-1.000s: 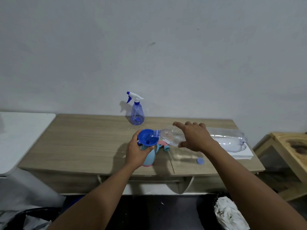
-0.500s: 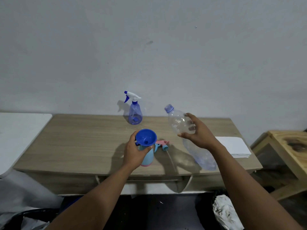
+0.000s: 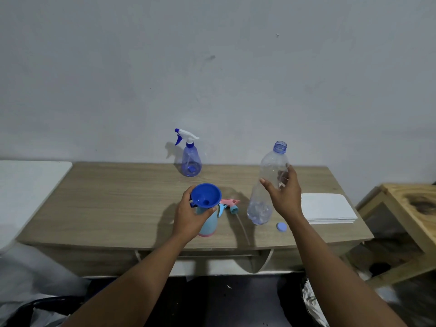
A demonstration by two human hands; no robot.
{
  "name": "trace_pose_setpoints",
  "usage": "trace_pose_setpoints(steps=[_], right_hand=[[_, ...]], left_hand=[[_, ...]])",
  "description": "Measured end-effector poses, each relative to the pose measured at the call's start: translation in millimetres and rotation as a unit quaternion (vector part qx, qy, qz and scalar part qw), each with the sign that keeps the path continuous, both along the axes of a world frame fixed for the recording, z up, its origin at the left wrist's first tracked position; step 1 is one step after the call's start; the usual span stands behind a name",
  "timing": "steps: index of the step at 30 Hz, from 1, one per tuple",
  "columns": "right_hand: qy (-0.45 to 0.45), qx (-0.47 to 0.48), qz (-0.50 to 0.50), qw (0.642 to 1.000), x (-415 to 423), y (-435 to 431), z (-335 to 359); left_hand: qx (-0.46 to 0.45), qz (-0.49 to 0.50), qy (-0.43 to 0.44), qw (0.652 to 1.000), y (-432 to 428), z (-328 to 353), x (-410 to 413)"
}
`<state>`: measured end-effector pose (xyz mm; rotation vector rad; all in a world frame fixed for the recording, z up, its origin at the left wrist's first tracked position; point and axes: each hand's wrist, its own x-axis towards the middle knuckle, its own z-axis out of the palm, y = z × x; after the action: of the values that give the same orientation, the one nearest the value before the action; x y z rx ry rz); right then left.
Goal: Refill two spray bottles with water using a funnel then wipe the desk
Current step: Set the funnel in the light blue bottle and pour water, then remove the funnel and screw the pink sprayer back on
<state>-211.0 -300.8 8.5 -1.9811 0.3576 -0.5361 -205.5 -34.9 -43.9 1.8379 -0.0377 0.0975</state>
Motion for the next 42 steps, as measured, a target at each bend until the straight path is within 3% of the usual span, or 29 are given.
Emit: trace_pose_setpoints(steps=[6,11,13,19,24,34,39,42], right_hand=[[0.003,0.03,-0.017,0.999,-3,3,-5],[-0.108,0.038,-0.127,0.985,-36,37,-26],[-0.119,0.024,-0.075,0.99,-46,57,-36],[-0.008,0.011,0.153,0.988,-30,102,-50],[0.031,-0.003,0.224,0.974,-3,125,-44],[0.009,0.075,0.164,0.984,7,139,-29],[-0.015,0.187,0.049,0.981,8,134,-24],[0.03,0.191,0.048,0.98,7,116,-29]], left_hand=[[-0.006,-0.002,0.021,1.0,1,-5,2],[-0.012,0.009,0.057,0.998,1,-11,3],[-0.008,0.009,0.074,0.997,1,-16,3],[0.038,0.044,0.106,0.993,-2,-25,9],[0.061,0.03,0.125,0.99,0,-30,11],[0.081,-0.001,0.099,0.992,3,-34,15],[0.076,0.007,0.09,0.993,5,-34,15],[0.065,0.009,0.075,0.995,16,-38,19]])
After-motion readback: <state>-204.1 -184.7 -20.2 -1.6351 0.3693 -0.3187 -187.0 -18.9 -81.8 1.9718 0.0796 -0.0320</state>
